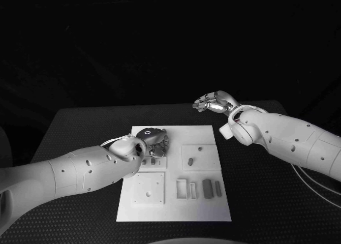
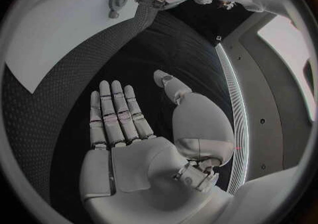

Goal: Assemble the parts on the task board

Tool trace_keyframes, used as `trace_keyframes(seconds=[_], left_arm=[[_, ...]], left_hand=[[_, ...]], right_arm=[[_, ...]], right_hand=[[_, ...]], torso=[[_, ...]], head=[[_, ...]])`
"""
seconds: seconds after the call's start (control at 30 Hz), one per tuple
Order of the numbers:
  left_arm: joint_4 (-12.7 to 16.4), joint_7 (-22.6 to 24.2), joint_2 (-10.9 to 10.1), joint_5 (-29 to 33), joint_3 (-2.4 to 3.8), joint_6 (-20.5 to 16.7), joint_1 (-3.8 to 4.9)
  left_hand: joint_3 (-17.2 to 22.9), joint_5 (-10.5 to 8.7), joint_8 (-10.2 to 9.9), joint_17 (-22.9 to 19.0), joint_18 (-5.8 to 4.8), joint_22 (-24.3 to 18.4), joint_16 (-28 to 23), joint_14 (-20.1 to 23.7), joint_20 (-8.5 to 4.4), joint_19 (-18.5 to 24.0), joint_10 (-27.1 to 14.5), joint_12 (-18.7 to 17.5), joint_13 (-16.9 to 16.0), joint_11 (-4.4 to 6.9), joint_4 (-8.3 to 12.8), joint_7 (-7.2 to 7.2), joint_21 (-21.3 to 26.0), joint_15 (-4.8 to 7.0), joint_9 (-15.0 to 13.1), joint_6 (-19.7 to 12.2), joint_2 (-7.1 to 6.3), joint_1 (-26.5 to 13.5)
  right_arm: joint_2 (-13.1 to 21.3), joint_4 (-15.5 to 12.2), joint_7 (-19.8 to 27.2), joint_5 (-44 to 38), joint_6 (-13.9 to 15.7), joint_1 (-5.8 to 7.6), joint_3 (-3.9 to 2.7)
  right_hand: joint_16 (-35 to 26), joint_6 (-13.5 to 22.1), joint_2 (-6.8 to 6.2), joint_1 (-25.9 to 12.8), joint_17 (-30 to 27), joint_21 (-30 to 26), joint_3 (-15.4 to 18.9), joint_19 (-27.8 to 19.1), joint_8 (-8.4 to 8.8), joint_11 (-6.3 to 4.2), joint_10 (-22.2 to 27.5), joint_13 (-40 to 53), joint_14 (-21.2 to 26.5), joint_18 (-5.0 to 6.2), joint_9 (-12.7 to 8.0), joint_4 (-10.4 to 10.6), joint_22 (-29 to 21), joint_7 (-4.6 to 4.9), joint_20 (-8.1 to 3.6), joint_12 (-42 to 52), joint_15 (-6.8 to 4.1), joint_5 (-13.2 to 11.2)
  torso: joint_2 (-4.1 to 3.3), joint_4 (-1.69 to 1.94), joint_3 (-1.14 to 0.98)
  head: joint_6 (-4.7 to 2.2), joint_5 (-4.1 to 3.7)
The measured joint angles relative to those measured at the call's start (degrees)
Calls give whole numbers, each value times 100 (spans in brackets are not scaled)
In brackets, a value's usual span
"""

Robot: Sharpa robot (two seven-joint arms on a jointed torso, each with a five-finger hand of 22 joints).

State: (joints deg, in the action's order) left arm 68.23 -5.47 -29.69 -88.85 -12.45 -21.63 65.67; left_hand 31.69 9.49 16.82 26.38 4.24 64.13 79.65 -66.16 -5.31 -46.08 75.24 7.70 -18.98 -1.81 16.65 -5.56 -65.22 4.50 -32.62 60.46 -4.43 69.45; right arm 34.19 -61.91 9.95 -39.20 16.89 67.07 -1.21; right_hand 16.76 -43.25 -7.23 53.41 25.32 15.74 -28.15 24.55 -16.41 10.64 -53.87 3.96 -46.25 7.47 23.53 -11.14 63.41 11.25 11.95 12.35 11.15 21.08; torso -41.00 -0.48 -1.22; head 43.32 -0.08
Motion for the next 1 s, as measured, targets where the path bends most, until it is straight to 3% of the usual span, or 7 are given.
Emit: trace_keyframes(seconds=[0.13,0.5,0.6,0.8,1.0], left_arm=[[70,21,-55,118,46,-76,-17],[278,36,-280,608,426,-226,-17],[435,49,-434,723,496,-222,-13],[653,55,-772,880,516,-137,-4],[745,84,-982,1001,512,-98,-4]], left_hand=[[-1,-1,0,-7,-24,0,0,-20,-13,-16,8,-1,0,0,0,-9,0,1,0,15,0,0],[-6,-22,-1,-15,-28,-1,0,-61,-18,-42,53,-29,0,8,-4,3,0,1,3,44,0,1],[-7,0,-1,-19,-28,-1,0,-62,-18,-42,53,-41,0,8,-4,3,0,1,5,44,0,1],[3,0,-1,-24,-29,-1,0,-81,-18,-42,54,-66,0,9,3,3,0,1,6,43,0,1],[15,0,-2,-24,-29,-2,0,-84,-18,-42,57,-84,0,12,-1,3,0,1,8,43,0,2]], right_arm=[[-6,9,0,0,0,0,0],[2,15,1,0,0,0,0],[12,13,1,0,0,0,0],[40,6,1,0,0,0,0],[61,2,0,0,0,0,0]], right_hand=[[0,0,0,0,0,0,0,0,0,0,0,0,0,0,0,0,0,0,0,0,0,0],[0,0,0,0,-5,0,0,0,0,0,0,0,0,0,-5,0,6,0,0,0,-1,0],[0,0,0,0,-5,0,0,0,0,0,0,0,-1,0,-5,0,6,0,0,0,0,0],[0,0,0,0,-5,0,0,0,0,0,0,0,0,0,-4,0,11,0,0,0,-1,0],[0,0,0,0,-4,0,0,0,0,0,0,0,-1,0,-4,0,11,0,0,0,-1,0]], torso=[[1,0,-1],[2,-1,-4],[2,1,-4],[3,9,-4],[4,12,-3]], head=[[-19,6],[-50,6],[-53,7],[-54,19],[-52,26]])
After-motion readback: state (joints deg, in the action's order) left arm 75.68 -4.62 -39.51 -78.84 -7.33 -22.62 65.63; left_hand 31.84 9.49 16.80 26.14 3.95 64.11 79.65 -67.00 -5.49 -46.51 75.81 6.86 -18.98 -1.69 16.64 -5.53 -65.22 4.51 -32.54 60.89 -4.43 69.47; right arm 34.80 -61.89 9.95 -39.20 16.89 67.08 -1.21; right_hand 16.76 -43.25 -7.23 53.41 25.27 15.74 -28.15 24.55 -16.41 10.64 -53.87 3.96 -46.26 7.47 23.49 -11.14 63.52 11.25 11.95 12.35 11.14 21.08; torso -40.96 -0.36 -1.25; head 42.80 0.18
